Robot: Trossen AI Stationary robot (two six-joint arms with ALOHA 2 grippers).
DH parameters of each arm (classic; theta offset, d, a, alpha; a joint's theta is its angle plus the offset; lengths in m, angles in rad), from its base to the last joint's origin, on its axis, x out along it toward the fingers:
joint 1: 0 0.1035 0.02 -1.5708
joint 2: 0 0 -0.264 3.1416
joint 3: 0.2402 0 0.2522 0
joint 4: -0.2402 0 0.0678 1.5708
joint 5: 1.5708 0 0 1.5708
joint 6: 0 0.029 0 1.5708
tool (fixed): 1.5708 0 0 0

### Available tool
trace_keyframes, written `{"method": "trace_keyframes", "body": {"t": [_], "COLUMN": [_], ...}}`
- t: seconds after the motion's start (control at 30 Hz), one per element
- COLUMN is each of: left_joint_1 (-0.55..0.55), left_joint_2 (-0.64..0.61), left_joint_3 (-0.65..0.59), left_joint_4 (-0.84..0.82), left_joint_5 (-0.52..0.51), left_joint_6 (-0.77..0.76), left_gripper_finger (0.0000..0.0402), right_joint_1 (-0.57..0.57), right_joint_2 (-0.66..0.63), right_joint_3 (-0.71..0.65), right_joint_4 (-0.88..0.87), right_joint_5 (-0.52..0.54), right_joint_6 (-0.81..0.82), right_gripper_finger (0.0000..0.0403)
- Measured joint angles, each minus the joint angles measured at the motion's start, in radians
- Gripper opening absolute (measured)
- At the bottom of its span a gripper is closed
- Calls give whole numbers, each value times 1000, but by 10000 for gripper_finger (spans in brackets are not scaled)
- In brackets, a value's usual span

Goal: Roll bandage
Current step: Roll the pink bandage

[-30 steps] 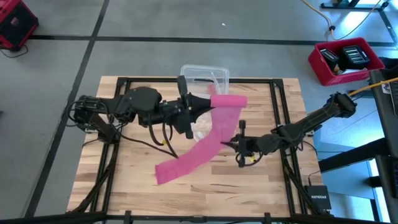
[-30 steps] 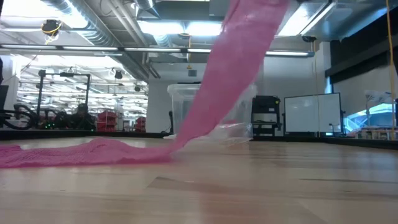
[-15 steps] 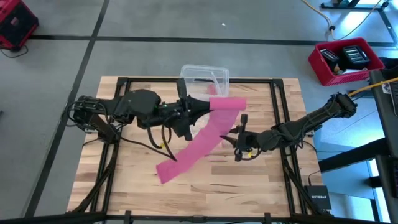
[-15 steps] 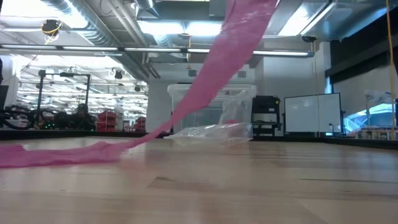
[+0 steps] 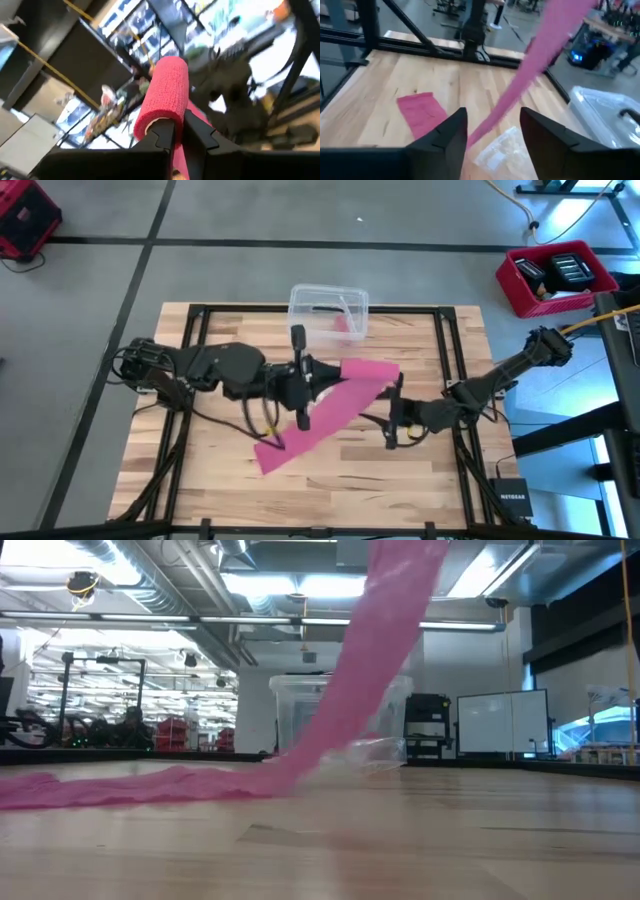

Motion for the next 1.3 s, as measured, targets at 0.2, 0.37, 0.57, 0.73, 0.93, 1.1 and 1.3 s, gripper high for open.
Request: {"method": "trace_keyframes", "body": {"t": [0.2, 0.37, 0.57, 0.73, 0.93, 1.1, 1.3], "left_joint_1": [-40, -46, -26, -24, -61, -93, -127], "left_joint_2": [-2, -2, 2, 2, 2, 14, 21], "left_joint_3": [1, 1, 1, 1, -41, -106, -219], "left_joint_4": [9, 7, -42, -91, -139, -81, 41], "left_joint_5": [-12, -23, -28, -29, -29, -29, -34], "left_joint_6": [-12, -38, -75, -125, -159, -199, -264], "left_gripper_finger": [13, 13, 13, 13, 13, 13, 13], "right_joint_1": [68, 121, 125, 128, 168, 220, 285], "right_joint_2": [-1, -1, -1, -10, -71, -126, -117], "right_joint_3": [143, 242, 249, 250, 275, 281, 281], "right_joint_4": [-220, -386, -405, -387, -386, -368, -259], "right_joint_5": [-38, 33, 134, 162, 205, 245, 247], "right_joint_6": [111, 125, 40, -68, -112, -114, -181], "right_gripper_finger": [206, 206, 207, 207, 207, 207, 207]}}
